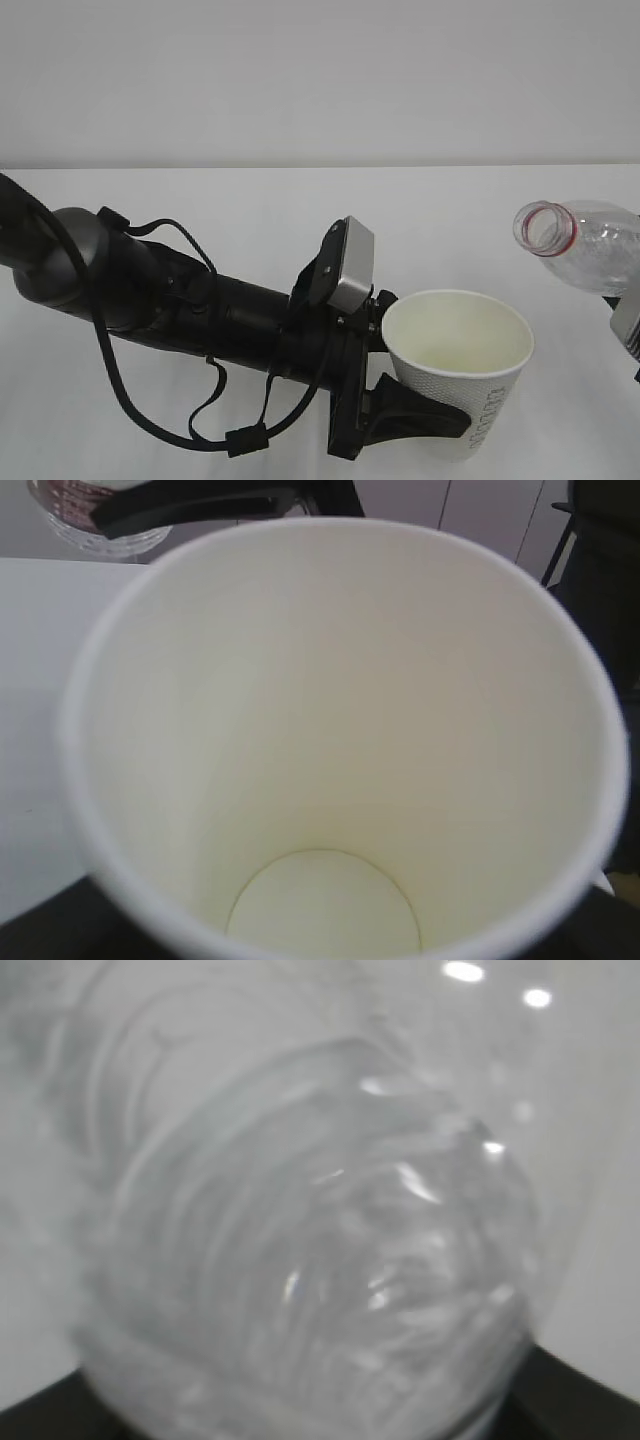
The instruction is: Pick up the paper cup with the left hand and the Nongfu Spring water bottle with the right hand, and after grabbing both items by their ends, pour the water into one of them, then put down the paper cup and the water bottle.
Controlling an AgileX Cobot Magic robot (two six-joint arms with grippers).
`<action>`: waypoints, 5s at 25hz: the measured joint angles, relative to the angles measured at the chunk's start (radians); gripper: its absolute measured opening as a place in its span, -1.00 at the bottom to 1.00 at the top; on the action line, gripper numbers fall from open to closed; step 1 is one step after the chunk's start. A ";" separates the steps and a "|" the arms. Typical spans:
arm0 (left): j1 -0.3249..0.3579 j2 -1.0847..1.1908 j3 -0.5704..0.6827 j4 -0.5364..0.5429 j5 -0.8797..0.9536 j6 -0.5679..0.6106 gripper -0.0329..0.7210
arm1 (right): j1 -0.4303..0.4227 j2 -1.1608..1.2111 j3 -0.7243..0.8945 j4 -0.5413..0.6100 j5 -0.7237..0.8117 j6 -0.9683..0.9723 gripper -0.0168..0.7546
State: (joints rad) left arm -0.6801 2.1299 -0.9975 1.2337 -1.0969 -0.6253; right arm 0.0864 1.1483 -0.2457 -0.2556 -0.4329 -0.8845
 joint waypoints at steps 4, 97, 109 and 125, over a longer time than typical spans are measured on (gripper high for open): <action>0.000 0.000 0.000 0.000 -0.002 0.000 0.50 | 0.000 0.000 0.000 0.000 -0.001 -0.010 0.21; 0.000 0.000 -0.006 0.000 -0.007 0.000 0.49 | 0.000 0.054 -0.038 0.091 -0.221 -0.412 0.21; 0.000 0.000 -0.006 0.000 -0.015 0.000 0.49 | 0.000 0.054 -0.038 0.091 -0.234 -0.455 0.21; 0.000 0.000 -0.006 0.000 -0.015 0.000 0.49 | 0.000 0.054 -0.042 0.091 -0.257 -0.470 0.21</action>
State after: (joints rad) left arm -0.6801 2.1299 -1.0031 1.2337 -1.1115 -0.6253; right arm 0.0864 1.2019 -0.2876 -0.1649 -0.6900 -1.3543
